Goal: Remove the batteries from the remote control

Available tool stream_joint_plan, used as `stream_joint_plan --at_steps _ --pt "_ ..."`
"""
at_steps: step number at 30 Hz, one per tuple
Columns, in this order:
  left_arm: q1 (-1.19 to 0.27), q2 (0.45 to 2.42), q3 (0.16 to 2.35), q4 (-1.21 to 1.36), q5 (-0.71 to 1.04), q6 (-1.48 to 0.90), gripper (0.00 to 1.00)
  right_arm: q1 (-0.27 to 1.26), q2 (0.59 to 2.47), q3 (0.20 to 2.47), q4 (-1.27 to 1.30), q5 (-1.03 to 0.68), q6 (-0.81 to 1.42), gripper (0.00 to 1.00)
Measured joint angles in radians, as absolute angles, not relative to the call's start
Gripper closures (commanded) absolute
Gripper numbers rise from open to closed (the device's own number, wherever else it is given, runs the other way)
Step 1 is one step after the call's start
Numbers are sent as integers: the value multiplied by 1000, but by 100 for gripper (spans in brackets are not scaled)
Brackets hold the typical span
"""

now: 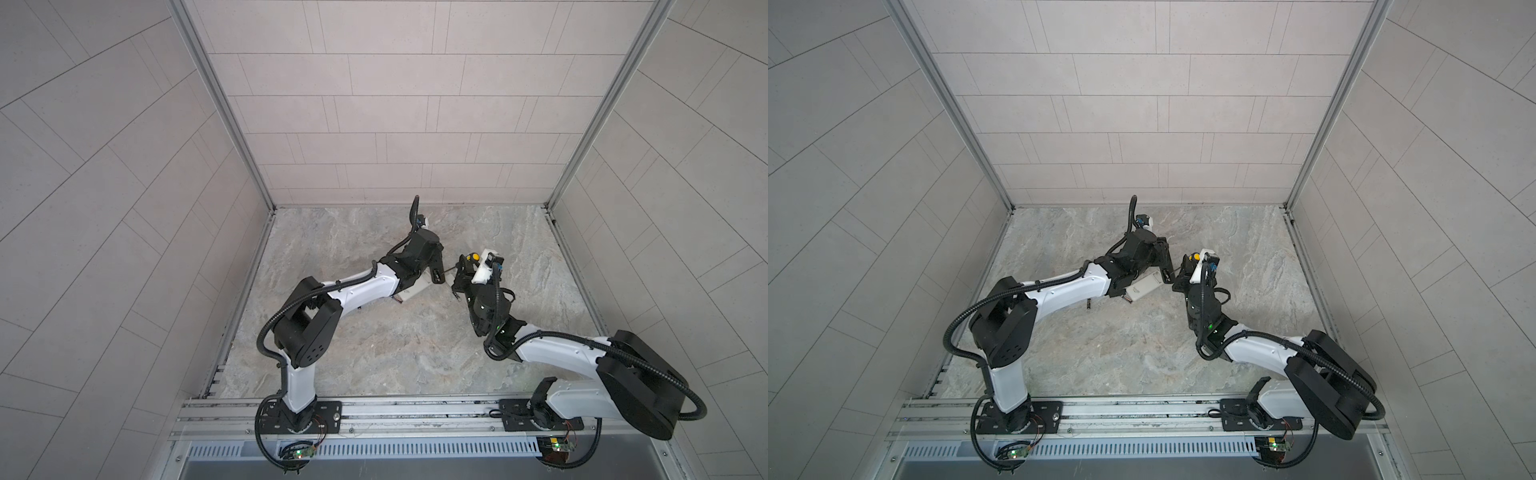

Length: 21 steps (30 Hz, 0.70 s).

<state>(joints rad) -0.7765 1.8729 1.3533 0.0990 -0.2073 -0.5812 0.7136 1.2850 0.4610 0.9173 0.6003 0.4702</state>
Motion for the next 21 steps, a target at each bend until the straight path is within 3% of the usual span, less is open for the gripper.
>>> stream_joint_plan --at_steps 21 --pt "-775 1872 1351 99 -206 -639 63 715 1416 500 1002 614 432 100"
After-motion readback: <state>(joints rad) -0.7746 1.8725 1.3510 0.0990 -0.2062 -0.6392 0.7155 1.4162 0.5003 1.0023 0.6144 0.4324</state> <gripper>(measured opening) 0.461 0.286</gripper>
